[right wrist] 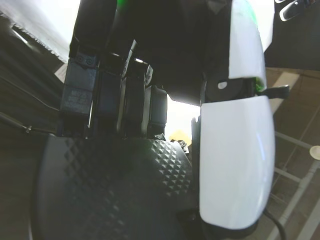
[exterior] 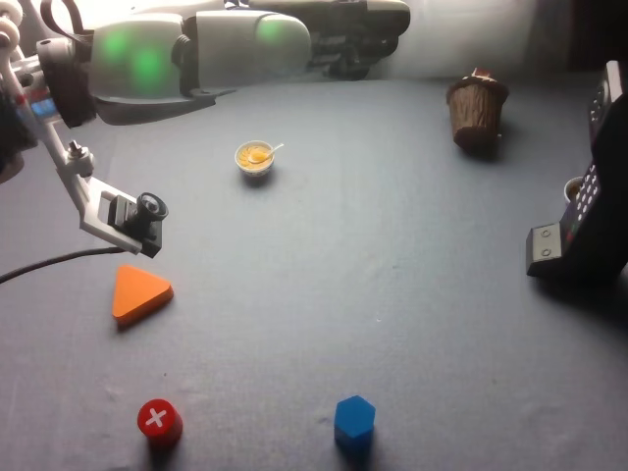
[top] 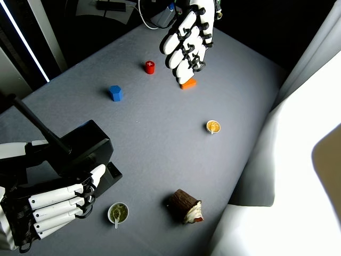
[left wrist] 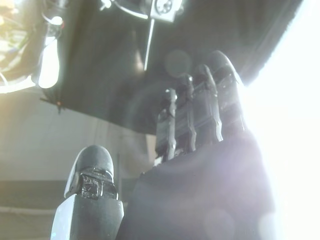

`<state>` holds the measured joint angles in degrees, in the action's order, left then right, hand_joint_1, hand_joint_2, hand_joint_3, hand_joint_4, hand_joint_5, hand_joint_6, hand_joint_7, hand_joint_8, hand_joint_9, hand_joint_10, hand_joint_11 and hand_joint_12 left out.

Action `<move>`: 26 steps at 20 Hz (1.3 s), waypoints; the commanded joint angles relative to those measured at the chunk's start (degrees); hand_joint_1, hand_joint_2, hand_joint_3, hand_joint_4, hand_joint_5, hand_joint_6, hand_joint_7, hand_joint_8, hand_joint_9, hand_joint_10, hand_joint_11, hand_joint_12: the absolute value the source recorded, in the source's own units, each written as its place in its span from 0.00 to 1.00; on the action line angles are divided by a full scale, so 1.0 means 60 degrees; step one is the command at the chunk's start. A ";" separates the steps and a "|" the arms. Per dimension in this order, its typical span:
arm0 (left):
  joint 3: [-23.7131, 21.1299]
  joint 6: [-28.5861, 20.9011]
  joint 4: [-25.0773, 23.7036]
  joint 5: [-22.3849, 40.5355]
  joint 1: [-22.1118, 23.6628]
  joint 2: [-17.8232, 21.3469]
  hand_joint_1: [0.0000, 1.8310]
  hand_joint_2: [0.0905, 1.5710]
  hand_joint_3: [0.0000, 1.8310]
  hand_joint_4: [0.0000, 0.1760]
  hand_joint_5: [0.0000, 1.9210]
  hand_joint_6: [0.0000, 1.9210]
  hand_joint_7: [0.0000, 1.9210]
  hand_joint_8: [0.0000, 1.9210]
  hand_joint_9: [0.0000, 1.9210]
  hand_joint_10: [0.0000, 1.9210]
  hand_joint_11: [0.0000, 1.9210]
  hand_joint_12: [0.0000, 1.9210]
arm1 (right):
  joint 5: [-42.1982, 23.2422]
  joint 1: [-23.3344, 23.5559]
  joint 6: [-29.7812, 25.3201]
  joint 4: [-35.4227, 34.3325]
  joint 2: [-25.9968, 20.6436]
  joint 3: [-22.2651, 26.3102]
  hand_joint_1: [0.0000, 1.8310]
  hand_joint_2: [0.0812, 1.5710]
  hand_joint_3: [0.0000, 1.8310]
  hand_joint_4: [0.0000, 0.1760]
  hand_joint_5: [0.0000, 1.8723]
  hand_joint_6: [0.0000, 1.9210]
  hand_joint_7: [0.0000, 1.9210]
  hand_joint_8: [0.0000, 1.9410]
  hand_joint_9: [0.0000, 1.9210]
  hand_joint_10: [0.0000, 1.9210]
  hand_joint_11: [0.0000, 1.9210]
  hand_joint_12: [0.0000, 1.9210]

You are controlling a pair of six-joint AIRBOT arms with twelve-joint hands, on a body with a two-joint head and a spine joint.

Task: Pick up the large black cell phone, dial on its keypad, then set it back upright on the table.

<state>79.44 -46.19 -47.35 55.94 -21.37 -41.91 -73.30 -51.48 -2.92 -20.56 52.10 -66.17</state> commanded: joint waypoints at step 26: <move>-0.0048 -0.0097 0.0941 0.0772 0.0278 0.0043 0.01 0.78 0.00 0.23 0.10 0.00 0.11 0.00 0.09 0.00 0.00 0.22 | -0.1856 -0.0725 -0.0261 -0.0213 -0.0109 0.0071 0.81 0.69 0.00 0.00 0.51 0.44 0.46 0.53 0.45 0.62 0.49 0.76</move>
<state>79.37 -46.22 -46.04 55.83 -21.37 -41.91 -77.71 -55.92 -3.55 -20.97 52.36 -65.63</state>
